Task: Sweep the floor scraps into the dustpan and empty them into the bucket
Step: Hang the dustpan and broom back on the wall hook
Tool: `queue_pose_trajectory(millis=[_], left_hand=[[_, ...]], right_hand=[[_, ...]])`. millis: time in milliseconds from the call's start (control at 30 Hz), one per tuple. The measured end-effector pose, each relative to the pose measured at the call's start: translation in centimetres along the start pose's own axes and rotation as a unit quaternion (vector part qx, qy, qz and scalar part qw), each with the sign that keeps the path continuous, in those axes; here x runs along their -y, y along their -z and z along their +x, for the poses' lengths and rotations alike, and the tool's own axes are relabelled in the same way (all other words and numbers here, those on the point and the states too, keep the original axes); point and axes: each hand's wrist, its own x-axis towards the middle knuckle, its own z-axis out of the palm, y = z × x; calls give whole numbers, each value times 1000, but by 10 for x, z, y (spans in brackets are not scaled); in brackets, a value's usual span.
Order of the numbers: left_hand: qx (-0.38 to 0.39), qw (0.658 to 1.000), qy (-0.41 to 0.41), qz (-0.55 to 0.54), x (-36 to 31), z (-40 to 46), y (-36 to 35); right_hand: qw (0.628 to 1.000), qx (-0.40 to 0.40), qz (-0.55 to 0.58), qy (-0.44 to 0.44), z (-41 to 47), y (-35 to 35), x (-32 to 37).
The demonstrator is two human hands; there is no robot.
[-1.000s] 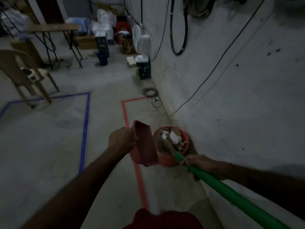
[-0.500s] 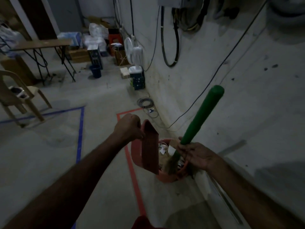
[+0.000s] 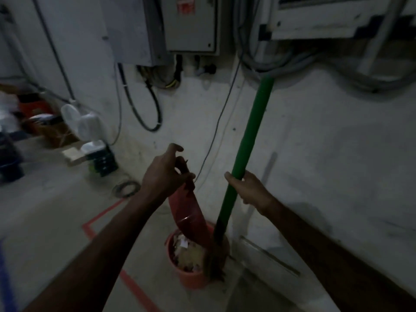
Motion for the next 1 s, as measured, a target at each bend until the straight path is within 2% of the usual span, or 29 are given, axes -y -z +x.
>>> queue_pose_trajectory(millis=[100, 167, 267, 400, 533, 667, 800, 1000], left_hand=[[-18, 995, -70, -66, -18, 6, 10], [-29, 985, -127, -110, -38, 12, 12], [-57, 964, -211, -153, -84, 17, 8], [-90, 932, -271, -223, -164, 19, 2], [-88, 910, -313, -258, -249, 13, -2], [-100, 881, -379, -263, -327, -2, 8], [-127, 851, -434, -266, -401, -13, 18], [-157, 823, -454, -304, -514, -46, 8]], right_hand=[[990, -128, -39, 53, -24, 8, 23], [969, -219, -77, 80, -40, 18, 35], [942, -303, -81, 118, -65, 45, 49], [905, -399, 47, 142, -117, 96, 71], [835, -503, 132, 180, -166, 148, 86], [784, -566, 131, 219, -216, 192, 102], [749, -609, 83, 248, -260, 238, 110], [702, -657, 42, 271, -334, 314, 102]])
